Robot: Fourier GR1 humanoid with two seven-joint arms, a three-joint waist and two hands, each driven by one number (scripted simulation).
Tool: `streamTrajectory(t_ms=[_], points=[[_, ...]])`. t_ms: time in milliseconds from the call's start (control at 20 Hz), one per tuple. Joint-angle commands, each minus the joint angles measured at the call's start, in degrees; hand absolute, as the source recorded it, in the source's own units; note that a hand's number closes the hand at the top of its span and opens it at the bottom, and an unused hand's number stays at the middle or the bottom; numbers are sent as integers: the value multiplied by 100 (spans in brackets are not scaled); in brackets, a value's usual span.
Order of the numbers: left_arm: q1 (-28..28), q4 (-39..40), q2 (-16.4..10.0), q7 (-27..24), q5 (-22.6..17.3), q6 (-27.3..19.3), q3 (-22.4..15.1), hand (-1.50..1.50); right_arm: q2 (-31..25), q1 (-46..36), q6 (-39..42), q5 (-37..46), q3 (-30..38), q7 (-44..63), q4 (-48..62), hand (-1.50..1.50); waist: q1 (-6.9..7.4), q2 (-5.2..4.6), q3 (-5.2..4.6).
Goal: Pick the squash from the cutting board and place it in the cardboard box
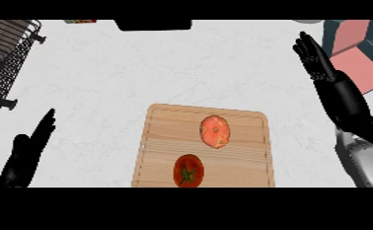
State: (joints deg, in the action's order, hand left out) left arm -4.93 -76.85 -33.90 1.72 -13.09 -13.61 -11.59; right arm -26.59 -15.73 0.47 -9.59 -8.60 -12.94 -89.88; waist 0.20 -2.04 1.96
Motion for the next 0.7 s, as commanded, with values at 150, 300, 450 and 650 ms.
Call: streamTrajectory(t_ms=[150, 300, 450, 650], points=[[742, -94, -295, -17, 474, -380, 217, 0, 561, -215, 1734, -716, -1124, -55, 746, -150, 270, 98, -175], [683, -114, -328, -17, 435, -255, 163, 0, -602, -1223, 1846, 941, -1287, -701, -121, -150, 412, 480, -275], [1074, -89, -168, 62, 654, -559, 135, 0, -352, -878, 2024, 1898, -2290, -1476, 798, -150, 315, 61, -173], [1196, 162, 23, -121, 691, -583, 129, 0, 195, -652, 2898, 549, -1823, -2861, 2393, -150, 319, -23, -165]])
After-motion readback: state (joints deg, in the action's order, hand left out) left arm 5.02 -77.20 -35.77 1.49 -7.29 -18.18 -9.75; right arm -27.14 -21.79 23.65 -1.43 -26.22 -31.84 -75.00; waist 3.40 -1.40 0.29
